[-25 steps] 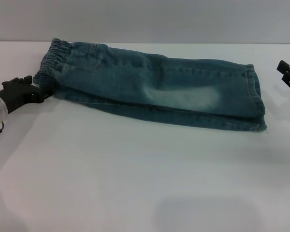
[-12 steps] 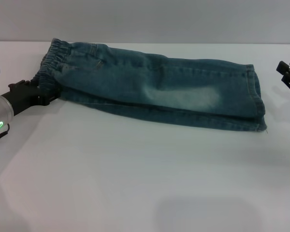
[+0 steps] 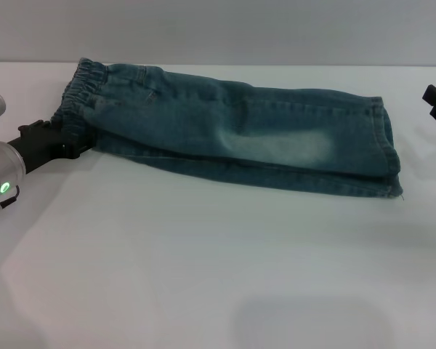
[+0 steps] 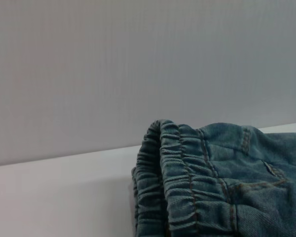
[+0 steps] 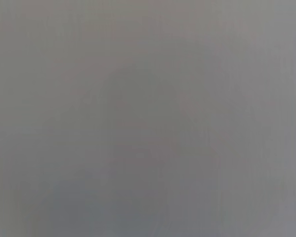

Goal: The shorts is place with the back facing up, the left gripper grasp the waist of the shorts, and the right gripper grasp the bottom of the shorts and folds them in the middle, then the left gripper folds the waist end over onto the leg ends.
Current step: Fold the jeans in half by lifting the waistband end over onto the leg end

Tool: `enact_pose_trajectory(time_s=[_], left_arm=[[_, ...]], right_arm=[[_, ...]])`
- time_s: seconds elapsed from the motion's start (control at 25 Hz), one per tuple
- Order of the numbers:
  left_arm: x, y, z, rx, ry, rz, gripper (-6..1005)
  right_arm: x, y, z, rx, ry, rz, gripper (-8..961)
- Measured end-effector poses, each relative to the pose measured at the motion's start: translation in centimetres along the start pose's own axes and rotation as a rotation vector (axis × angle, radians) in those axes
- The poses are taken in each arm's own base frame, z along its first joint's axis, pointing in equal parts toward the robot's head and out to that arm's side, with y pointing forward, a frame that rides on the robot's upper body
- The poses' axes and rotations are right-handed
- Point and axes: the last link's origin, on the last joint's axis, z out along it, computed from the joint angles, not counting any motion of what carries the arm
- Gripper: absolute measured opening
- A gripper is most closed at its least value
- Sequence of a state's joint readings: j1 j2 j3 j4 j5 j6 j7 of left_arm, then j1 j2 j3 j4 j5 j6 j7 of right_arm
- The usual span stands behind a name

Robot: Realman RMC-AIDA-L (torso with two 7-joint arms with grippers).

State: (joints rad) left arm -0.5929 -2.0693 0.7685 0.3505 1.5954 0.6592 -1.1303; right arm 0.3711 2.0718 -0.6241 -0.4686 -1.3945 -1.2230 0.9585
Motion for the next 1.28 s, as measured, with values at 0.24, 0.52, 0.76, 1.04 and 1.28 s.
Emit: enact_pose_trajectory(time_s=[0.24, 0.52, 0.76, 1.04, 1.28], left_arm=[[0.08, 0.02, 0.05, 0.000, 0.002, 0.001, 710], [0.14, 0.07, 0.05, -0.004, 0.005, 0.000, 676], [-0.13, 0.04, -0.15, -0.008, 0.005, -0.006, 496], [0.00, 0.25, -0.19, -0.025, 0.015, -0.008, 368], [0.07, 0.37, -0.18, -0.033, 0.020, -0.008, 272]], right_arm=[[-0.13, -0.11, 0.10, 0.002, 0.000, -0.007, 386], [-0.26, -0.09, 0.40, 0.000, -0.001, -0.010, 386], [-0.47, -0.16, 0.52, 0.004, -0.010, -0.005, 386], [-0.64, -0.08, 0.76, 0.002, -0.019, -0.001, 385], [-0.63, 0.07, 0.79, -0.002, -0.025, 0.006, 385]])
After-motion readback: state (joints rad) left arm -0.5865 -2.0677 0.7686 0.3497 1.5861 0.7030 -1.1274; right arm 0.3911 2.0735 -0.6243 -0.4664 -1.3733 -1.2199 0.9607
